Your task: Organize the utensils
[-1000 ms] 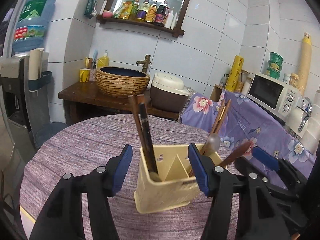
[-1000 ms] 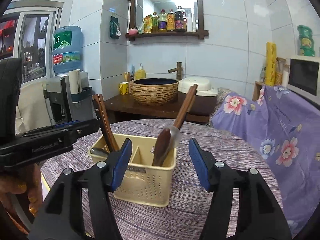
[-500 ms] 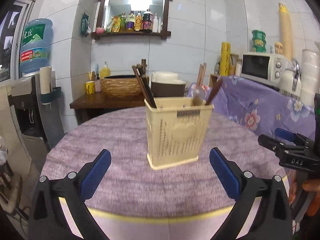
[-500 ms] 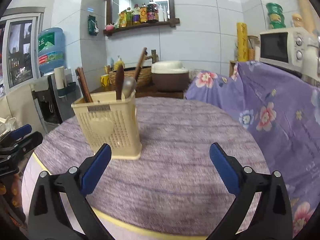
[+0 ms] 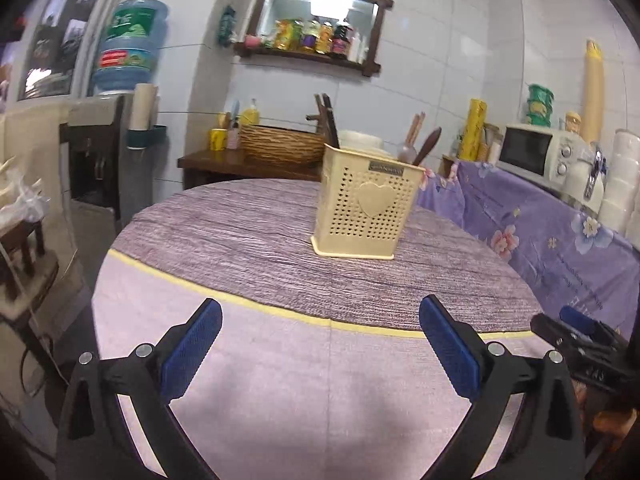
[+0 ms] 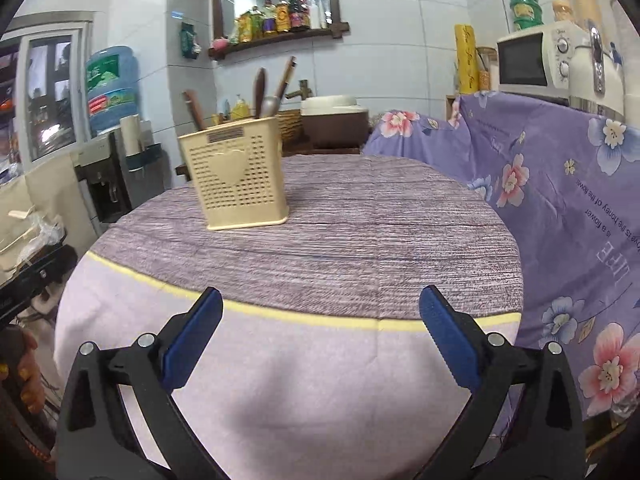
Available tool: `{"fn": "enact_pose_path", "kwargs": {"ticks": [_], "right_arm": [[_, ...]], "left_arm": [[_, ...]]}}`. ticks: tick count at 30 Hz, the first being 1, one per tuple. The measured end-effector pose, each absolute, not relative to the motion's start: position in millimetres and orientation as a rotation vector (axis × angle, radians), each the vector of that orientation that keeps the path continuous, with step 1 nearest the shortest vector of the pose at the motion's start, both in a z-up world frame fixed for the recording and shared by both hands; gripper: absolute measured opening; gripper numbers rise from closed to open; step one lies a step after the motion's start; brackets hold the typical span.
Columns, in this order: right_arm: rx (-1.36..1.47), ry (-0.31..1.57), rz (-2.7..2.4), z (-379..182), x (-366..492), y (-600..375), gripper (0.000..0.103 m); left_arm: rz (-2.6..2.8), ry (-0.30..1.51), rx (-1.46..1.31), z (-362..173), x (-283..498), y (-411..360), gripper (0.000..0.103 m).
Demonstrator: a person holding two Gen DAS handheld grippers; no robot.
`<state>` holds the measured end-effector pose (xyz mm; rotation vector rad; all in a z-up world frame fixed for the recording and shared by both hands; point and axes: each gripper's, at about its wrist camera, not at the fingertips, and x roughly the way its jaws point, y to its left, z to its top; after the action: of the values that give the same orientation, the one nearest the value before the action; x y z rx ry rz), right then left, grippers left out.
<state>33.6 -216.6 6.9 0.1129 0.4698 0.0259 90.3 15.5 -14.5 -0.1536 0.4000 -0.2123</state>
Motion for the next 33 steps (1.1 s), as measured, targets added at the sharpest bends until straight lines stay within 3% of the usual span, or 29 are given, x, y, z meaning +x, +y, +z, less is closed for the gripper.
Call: {"fn": "enact_pose_path", "kwargs": {"ticks": [15, 33], "right_arm": [[0.023, 0.293, 0.176, 44.4, -42.8, -173.0, 0.097], [0.034, 0.304, 0.177, 42.8, -41.5, -176.6, 0.097]], "left_arm": [[-0.195, 0.276, -0.084, 4.4, 24.4, 4.6, 0.098], [-0.186, 0.277, -0.103, 4.7, 15.2, 11.4, 0.098]]}}
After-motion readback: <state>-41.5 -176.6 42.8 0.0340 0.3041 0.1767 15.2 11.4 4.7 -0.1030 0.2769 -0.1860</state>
